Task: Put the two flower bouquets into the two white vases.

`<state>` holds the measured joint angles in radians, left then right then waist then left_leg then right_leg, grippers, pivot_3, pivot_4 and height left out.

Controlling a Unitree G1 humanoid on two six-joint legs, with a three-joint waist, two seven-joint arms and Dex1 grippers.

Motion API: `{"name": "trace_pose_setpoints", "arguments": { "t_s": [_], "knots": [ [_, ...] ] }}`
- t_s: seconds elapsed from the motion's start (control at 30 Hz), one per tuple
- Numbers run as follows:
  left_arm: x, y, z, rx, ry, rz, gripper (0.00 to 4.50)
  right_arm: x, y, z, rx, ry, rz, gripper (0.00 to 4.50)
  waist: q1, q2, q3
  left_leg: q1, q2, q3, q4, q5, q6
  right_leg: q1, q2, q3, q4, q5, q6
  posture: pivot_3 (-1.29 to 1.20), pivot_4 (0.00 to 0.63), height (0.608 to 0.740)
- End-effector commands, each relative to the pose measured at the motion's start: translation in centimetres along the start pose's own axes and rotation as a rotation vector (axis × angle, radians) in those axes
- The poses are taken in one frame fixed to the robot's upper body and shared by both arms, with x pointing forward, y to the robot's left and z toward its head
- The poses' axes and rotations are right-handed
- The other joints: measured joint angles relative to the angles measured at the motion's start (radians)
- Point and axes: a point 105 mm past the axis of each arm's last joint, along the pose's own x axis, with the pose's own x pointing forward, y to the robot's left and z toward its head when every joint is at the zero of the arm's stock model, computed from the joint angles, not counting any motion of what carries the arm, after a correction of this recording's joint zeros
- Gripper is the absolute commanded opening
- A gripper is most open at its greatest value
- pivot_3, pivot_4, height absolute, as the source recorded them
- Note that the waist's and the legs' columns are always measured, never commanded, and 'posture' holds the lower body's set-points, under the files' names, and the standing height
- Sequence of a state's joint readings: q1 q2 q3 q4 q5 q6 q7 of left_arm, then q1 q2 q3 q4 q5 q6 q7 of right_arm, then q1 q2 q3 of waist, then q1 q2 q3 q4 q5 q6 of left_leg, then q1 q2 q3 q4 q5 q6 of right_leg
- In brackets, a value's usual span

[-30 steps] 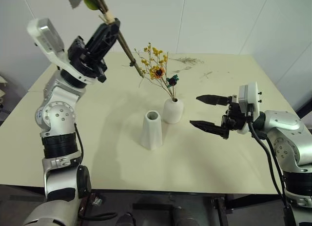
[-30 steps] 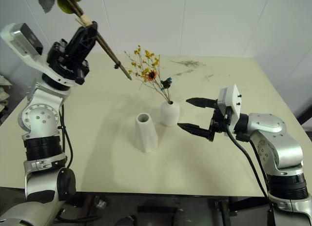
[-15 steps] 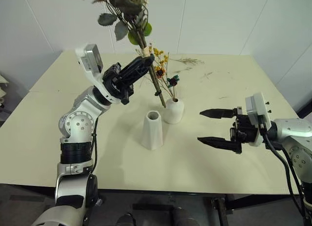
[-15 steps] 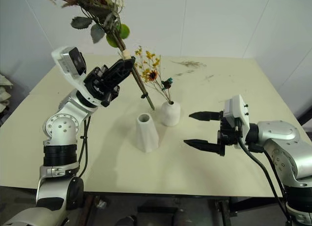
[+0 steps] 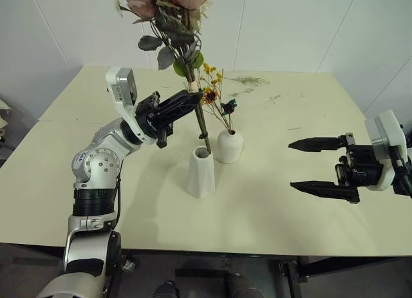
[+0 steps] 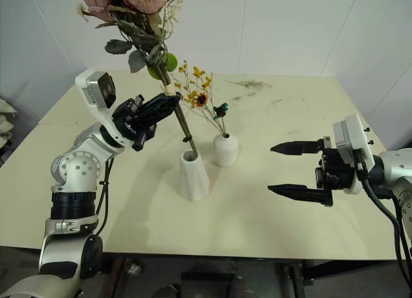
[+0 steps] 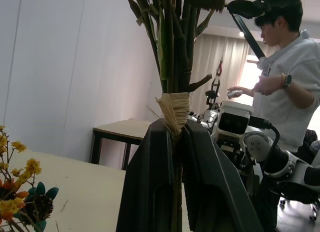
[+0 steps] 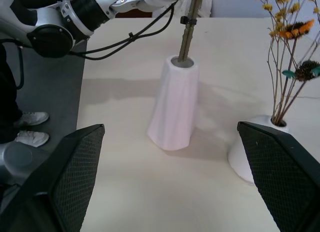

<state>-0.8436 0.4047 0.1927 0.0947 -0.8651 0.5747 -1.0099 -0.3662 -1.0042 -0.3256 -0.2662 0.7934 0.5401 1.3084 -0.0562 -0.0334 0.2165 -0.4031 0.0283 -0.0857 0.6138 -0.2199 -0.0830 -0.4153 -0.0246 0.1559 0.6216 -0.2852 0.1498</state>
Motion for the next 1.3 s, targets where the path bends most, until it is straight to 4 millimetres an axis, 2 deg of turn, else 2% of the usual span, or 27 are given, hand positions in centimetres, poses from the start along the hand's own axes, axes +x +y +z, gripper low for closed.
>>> {"name": "trace_pose_setpoints", "arguments": {
  "t_s": [0.03,0.27,0.57,0.93,1.17,1.3],
  "knots": [
    [-0.3,-0.1,0.4,0.041,0.018,-0.007,0.0,-0.5,-0.1,0.9,-0.053,-0.006,-0.027,4.5,-0.001,0.0,0.0,0.0,0.0,0.0,0.0,0.0,0.0,0.0,0.0,0.0,0.0,0.0,0.0,0.0,0.15,0.74],
    [-0.7,0.3,1.1,0.079,0.034,0.008,0.0,-0.2,-0.3,0.6,-0.047,0.0,-0.05,4.5,0.0,0.0,0.0,0.0,0.0,0.0,0.0,0.0,0.0,0.0,0.0,0.0,0.0,0.0,0.0,0.0,0.15,0.74],
    [-0.6,0.1,-0.2,0.069,0.088,-0.013,0.0,-0.6,-0.5,0.9,-0.057,0.003,-0.056,4.5,0.0,0.0,0.0,0.0,0.0,0.0,0.0,0.0,0.0,0.0,0.0,0.0,0.0,0.0,0.0,0.0,0.15,0.74],
    [0.4,0.2,2.0,0.136,0.072,-0.042,0.0,-0.7,-0.6,0.5,-0.058,0.013,-0.073,4.5,0.0,0.0,0.0,0.0,0.0,0.0,0.0,0.0,0.0,0.0,0.0,0.0,-0.001,0.0,0.0,0.0,0.15,0.74],
    [0.6,0.0,2.2,0.146,0.076,-0.054,0.0,-0.7,-0.6,0.4,-0.061,0.016,-0.079,4.5,0.0,0.0,0.0,0.0,0.0,0.0,0.0,0.0,0.0,0.0,0.0,0.0,-0.001,0.0,0.0,0.0,0.15,0.74],
    [0.2,0.0,1.6,0.126,0.092,-0.048,0.0,-0.9,-0.6,0.7,-0.073,-0.006,-0.067,4.5,0.0,0.0,0.0,0.0,0.0,0.0,0.0,0.0,0.0,0.0,0.0,0.0,-0.001,-0.001,0.0,0.0,0.15,0.74]
  ]
}}
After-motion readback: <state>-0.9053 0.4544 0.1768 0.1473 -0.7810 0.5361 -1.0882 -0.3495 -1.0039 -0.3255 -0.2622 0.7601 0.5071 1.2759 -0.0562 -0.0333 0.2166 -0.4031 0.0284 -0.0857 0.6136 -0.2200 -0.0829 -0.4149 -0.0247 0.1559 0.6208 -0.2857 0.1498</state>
